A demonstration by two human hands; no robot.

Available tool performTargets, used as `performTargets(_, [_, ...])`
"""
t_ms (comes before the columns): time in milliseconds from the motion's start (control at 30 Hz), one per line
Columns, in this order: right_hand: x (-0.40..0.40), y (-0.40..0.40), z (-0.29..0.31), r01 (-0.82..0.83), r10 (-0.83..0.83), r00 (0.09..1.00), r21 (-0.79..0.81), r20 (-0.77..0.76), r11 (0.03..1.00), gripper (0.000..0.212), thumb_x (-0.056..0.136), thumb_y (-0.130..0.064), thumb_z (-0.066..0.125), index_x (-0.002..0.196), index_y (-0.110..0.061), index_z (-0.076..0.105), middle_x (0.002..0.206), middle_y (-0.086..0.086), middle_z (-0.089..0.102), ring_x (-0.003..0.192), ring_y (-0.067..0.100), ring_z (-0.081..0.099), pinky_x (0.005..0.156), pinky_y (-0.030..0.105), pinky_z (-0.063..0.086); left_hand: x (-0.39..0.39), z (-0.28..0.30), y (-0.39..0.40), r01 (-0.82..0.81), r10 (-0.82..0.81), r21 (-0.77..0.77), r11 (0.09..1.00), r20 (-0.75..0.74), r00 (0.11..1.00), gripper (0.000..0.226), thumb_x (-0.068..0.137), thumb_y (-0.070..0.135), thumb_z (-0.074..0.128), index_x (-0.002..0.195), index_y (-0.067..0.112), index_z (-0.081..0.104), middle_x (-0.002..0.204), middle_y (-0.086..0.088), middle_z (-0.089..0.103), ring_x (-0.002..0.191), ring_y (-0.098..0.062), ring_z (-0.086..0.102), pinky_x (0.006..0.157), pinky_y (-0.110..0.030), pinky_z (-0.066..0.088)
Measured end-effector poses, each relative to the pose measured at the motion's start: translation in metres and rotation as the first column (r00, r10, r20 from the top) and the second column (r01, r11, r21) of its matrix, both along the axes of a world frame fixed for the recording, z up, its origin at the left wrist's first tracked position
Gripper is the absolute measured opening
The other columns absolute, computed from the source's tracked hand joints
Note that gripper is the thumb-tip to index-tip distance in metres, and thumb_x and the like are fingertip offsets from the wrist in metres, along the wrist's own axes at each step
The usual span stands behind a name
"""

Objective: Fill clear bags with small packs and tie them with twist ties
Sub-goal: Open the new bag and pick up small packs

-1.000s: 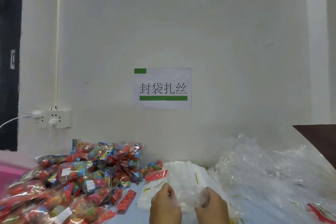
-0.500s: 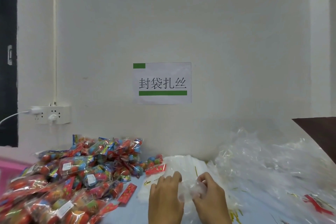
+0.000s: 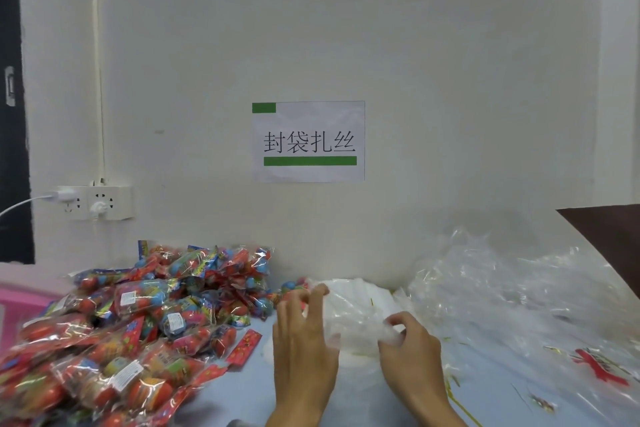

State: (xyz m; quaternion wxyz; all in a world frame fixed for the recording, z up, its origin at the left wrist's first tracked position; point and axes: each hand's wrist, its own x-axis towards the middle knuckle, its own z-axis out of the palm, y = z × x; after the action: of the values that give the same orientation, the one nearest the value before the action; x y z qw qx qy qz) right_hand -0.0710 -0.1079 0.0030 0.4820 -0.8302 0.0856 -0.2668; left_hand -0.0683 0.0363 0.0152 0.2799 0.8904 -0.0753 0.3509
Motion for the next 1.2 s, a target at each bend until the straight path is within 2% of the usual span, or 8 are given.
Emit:
performTargets(100, [-0.001, 0.005, 0.001, 0.018, -0.019, 1.0, -0.056, -0.013, 0.998, 0.018, 0.08, -0.017, 0.067, 0.081, -0.028, 0.052, 0.07, -0.002, 0.062, 0.065, 0.019, 0.058, 0.054, 0.031, 0.042, -0.001, -0.001, -0.003, 0.082, -0.083, 0.05, 0.995, 0.011, 0.996, 0.019, 0.092, 0.012, 0.057, 0.096, 0.028, 0.048, 0.1, 0.009, 0.052, 0.089, -0.011, 0.042, 0.072, -0.015, 0.031])
performTargets(267, [-0.001, -0.007, 0.004, 0.188, -0.191, 0.98, -0.059, -0.047, 0.98, 0.031, 0.076, -0.002, 0.057, 0.093, -0.026, 0.047, 0.08, -0.006, 0.055, 0.074, 0.024, 0.055, 0.059, 0.034, 0.039, 0.001, 0.0, 0.001, 0.06, -0.049, -0.192, 0.979, 0.064, 0.997, 0.031, 0.09, -0.008, 0.052, 0.074, 0.018, 0.045, 0.075, 0.004, 0.047, 0.068, -0.014, 0.045, 0.053, -0.016, 0.027])
performTargets(400, [0.001, -0.009, 0.003, 0.134, -0.134, 0.991, 0.007, -0.003, 0.991, 0.042, 0.078, 0.005, 0.055, 0.108, -0.024, 0.047, 0.086, -0.007, 0.052, 0.083, 0.028, 0.056, 0.062, 0.033, 0.039, 0.002, -0.001, 0.001, 0.06, -0.048, -0.154, 0.986, 0.078, 0.996, 0.034, 0.083, -0.012, 0.058, 0.091, 0.02, 0.053, 0.094, 0.004, 0.048, 0.082, -0.015, 0.049, 0.059, -0.009, 0.035])
performTargets(567, [0.006, -0.009, 0.003, 0.084, -0.087, 0.992, 0.038, 0.088, 0.996, 0.042, 0.075, 0.01, 0.054, 0.106, -0.018, 0.053, 0.085, 0.005, 0.058, 0.079, 0.029, 0.058, 0.063, 0.034, 0.045, 0.0, 0.0, -0.002, 0.089, -0.095, 0.048, 0.995, 0.128, 0.987, 0.071, 0.069, 0.016, 0.081, 0.13, 0.031, 0.048, 0.13, 0.004, 0.043, 0.118, -0.019, 0.039, 0.1, -0.033, 0.038])
performTargets(700, [0.008, -0.004, 0.002, 0.068, -0.064, 0.985, -0.021, 0.159, 0.997, 0.034, 0.076, 0.006, 0.056, 0.099, -0.02, 0.053, 0.075, 0.007, 0.06, 0.072, 0.029, 0.057, 0.063, 0.041, 0.051, -0.001, 0.0, -0.007, 0.067, -0.097, 0.191, 0.979, 0.152, 0.984, 0.047, 0.074, 0.019, 0.081, 0.114, 0.027, 0.059, 0.109, 0.005, 0.062, 0.103, -0.021, 0.055, 0.093, -0.038, 0.042])
performTargets(900, [0.011, -0.007, -0.001, 0.21, -0.2, 0.977, -0.207, 0.071, 0.956, 0.03, 0.083, -0.006, 0.058, 0.103, -0.026, 0.048, 0.077, -0.002, 0.055, 0.074, 0.027, 0.056, 0.058, 0.033, 0.036, 0.001, 0.003, 0.0, -0.008, 0.001, 0.044, 0.999, 0.165, 0.986, 0.015, 0.084, -0.001, 0.07, 0.09, 0.012, 0.065, 0.083, -0.004, 0.067, 0.074, -0.022, 0.06, 0.076, -0.034, 0.047])
performTargets(1033, [0.01, -0.006, -0.002, 0.043, -0.04, 0.999, -0.143, 0.023, 0.989, 0.044, 0.078, -0.012, 0.066, 0.11, -0.034, 0.044, 0.097, -0.005, 0.054, 0.086, 0.023, 0.057, 0.077, 0.041, 0.052, 0.002, 0.002, 0.002, 0.014, -0.009, -0.028, 1.0, 0.17, 0.985, 0.011, 0.089, -0.001, 0.063, 0.094, 0.008, 0.063, 0.085, -0.007, 0.064, 0.076, -0.023, 0.057, 0.066, -0.032, 0.05])
performTargets(1200, [0.012, -0.008, -0.004, -0.286, 0.303, 0.953, -0.29, 0.013, 0.913, 0.059, 0.077, -0.025, 0.07, 0.118, -0.052, 0.037, 0.114, -0.01, 0.039, 0.11, 0.008, 0.041, 0.088, 0.025, 0.039, 0.009, -0.002, 0.004, 0.056, -0.041, -0.194, 0.98, 0.078, 0.996, 0.015, 0.089, 0.002, 0.062, 0.097, 0.012, 0.055, 0.084, 0.003, 0.051, 0.079, -0.022, 0.055, 0.062, -0.02, 0.038])
